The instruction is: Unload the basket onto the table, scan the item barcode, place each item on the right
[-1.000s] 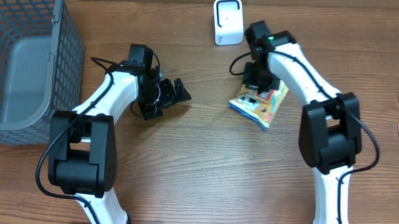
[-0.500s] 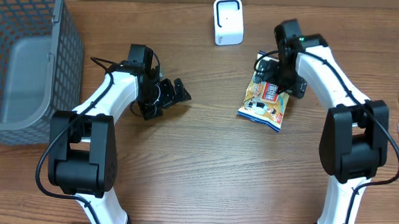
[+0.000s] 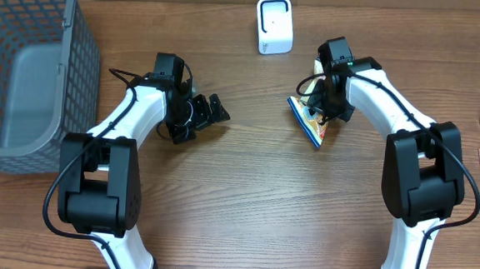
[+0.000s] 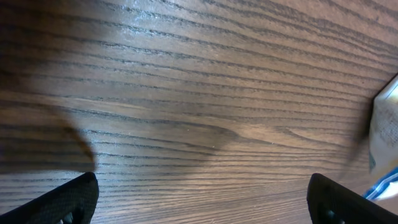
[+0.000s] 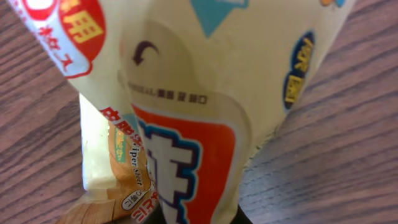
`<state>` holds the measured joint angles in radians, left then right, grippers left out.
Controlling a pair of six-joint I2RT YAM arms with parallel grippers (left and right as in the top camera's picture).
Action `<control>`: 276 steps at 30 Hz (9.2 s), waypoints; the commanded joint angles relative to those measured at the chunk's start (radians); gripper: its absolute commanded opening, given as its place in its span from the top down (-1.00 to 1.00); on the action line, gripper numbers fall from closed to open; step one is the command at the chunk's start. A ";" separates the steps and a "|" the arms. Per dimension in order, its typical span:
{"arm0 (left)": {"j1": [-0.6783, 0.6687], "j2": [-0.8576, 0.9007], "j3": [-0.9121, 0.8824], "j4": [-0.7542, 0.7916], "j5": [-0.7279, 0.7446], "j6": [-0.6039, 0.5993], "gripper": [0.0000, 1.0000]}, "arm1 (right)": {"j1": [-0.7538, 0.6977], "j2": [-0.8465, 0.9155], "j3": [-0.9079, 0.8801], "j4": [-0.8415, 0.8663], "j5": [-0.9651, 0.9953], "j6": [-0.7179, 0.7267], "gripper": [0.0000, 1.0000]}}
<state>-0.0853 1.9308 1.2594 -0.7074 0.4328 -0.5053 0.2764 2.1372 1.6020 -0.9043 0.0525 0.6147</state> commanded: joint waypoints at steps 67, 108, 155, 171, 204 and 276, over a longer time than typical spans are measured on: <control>-0.007 -0.028 0.015 0.001 -0.004 0.011 -1.00 | -1.006 0.085 0.580 -0.322 0.048 -0.091 0.85; -0.007 -0.028 0.015 0.002 -0.004 0.011 -1.00 | -0.620 -1.128 0.034 -0.741 -0.290 -0.256 -1.00; -0.007 -0.028 0.015 0.002 -0.004 0.011 -0.99 | -0.233 -2.002 -1.485 0.871 -0.401 -0.467 -1.00; -0.007 -0.028 0.015 0.001 -0.004 0.011 -0.99 | -0.237 -2.121 -1.564 0.942 -0.296 -0.478 -1.00; -0.007 -0.028 0.015 0.002 -0.004 0.011 -1.00 | -0.251 -2.135 -1.593 0.823 -0.156 -0.785 -1.00; -0.073 -0.169 0.015 0.008 -0.025 0.259 -0.99 | -0.266 -2.134 -1.593 0.824 -0.124 -0.746 -1.00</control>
<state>-0.1219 1.8950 1.2594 -0.7067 0.4553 -0.3805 0.0135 0.0120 0.0185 -0.0891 -0.0711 -0.1284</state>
